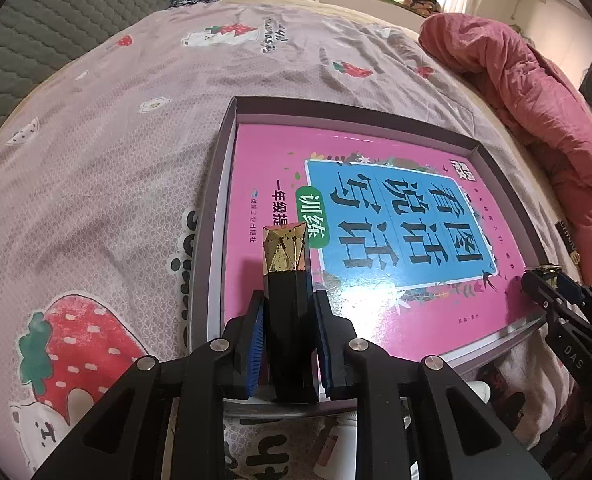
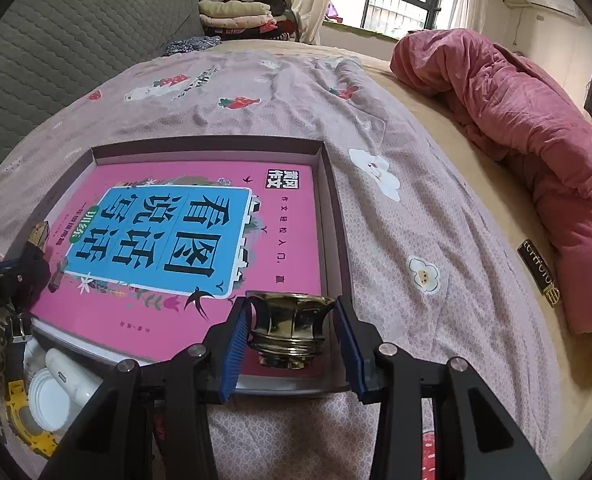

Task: Organize rigid objects
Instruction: 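Set the brass knob on the workbook with the right tool while the left tool lowers the cylinder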

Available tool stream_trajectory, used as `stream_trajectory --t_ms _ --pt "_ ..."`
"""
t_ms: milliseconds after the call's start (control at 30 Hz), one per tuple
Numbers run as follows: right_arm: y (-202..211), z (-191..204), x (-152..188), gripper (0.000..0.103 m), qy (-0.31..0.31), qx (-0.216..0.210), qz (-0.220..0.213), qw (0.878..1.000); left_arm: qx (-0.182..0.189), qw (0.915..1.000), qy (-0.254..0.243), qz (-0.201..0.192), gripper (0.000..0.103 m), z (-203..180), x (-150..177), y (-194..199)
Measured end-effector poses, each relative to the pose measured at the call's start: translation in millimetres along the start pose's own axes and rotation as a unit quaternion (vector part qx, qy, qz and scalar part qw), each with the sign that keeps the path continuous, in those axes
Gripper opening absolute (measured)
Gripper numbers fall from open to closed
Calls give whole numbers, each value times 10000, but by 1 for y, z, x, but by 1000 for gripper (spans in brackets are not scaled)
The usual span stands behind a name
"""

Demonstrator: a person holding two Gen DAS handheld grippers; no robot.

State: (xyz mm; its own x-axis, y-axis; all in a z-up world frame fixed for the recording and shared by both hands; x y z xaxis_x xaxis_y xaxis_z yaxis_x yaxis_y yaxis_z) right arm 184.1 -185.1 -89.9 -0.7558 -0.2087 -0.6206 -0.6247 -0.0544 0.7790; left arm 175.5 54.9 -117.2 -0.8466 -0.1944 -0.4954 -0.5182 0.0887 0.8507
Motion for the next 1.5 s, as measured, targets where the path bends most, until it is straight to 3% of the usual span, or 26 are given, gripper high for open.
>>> stream_trajectory --t_ms 1500 --pt "18 -7 1 43 -243 -153 -57 9996 -34 9999 30 93 24 1 7 5"
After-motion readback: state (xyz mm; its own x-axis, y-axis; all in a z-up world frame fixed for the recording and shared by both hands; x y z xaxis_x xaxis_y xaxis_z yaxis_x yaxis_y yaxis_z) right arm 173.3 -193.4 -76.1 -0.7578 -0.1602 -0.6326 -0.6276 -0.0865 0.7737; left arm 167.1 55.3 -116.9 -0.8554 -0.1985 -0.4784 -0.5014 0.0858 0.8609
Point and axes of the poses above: each gripper's, at about its wrist camera, not at the fingertips, and y roughly against the way its jaws point, z to its left, x to its underside, the point moved 7 cm from there along -y, roughly the way its jaws point, and after that the axes turned 1 degree about y, right-handed, at the moved point
